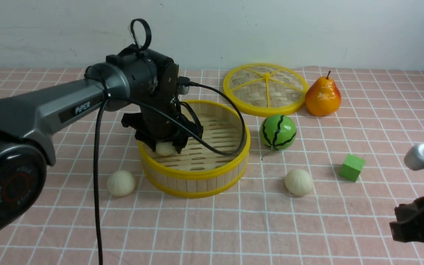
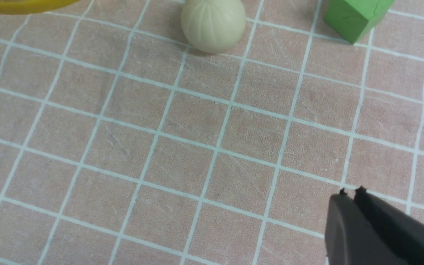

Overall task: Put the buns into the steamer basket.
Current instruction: Use the left arm to grab a steamed stuffed bun

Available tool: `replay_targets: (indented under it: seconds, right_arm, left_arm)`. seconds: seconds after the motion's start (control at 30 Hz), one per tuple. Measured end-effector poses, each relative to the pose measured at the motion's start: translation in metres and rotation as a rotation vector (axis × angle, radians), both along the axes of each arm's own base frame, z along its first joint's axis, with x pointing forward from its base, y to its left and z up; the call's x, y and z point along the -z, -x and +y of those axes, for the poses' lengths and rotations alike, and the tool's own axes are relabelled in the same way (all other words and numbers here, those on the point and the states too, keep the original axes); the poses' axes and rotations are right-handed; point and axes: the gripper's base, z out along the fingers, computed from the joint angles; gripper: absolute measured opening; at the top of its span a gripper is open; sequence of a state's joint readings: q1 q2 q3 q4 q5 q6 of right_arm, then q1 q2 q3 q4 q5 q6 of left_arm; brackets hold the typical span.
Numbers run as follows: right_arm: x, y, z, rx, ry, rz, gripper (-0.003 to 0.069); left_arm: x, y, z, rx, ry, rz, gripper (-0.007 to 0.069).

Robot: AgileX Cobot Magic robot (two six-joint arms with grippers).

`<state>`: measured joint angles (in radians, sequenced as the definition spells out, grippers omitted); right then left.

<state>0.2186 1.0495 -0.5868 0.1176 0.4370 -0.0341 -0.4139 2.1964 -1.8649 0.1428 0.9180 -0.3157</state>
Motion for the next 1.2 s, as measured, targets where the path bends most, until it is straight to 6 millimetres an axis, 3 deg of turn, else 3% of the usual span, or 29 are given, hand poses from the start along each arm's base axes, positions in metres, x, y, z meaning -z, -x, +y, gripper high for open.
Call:
replay_targets:
  seconds: [0.07,0.13,0.17,0.23,0.33,0.47,0.53,0.63,0.83,1.0,1.1,1.2]
  right_arm:
    - [0.000,0.000,0.000,0.000,0.000,0.000,0.0031]
    - [0.000,0.000,0.000,0.000,0.000,0.000,0.0033]
    - [0.000,0.000,0.000,0.000,0.000,0.000,0.0033]
    - [0.000,0.000,0.000,0.000,0.000,0.001,0.0036]
    - [0.000,0.000,0.000,-0.002,0.004,0.002,0.0040]
    - [0.000,0.000,0.000,-0.003,0.005,0.002,0.0043]
    - [0.000,0.000,0.000,-0.003,0.005,0.002,0.0042]
    - [0.000,0.000,0.000,-0.003,0.005,0.002,0.0042]
    - [0.000,0.000,0.000,-0.003,0.005,0.002,0.0045]
    - [0.000,0.000,0.000,-0.001,0.001,0.003,0.0046]
    - [0.000,0.000,0.000,-0.001,0.001,0.003,0.0046]
    - [0.000,0.000,0.000,0.001,-0.004,0.004,0.0046]
  left_arm:
    - [-0.018,0.005,0.002,-0.010,0.016,-0.021,0.0556]
    - [-0.049,0.013,0.007,-0.017,0.024,-0.064,0.0580]
    - [-0.052,0.015,0.007,-0.017,0.023,-0.069,0.0580]
    - [-0.097,0.034,0.021,-0.033,0.000,-0.108,0.0574]
    - [-0.115,0.051,0.042,-0.075,-0.049,-0.061,0.0548]
    - [-0.085,0.061,0.066,-0.125,-0.100,0.070,0.0520]
    - [-0.041,0.065,0.081,-0.152,-0.104,0.174,0.0506]
    - [-0.011,0.071,0.085,-0.166,-0.050,0.198,0.0501]
    - [0.002,0.062,0.080,-0.153,0.025,0.087,0.0501]
    - [0.019,0.057,0.078,-0.151,0.019,0.108,0.0493]
    - [0.031,0.056,0.077,-0.154,0.010,0.132,0.0435]
    - [0.033,0.055,0.078,-0.151,0.005,0.130,0.0321]
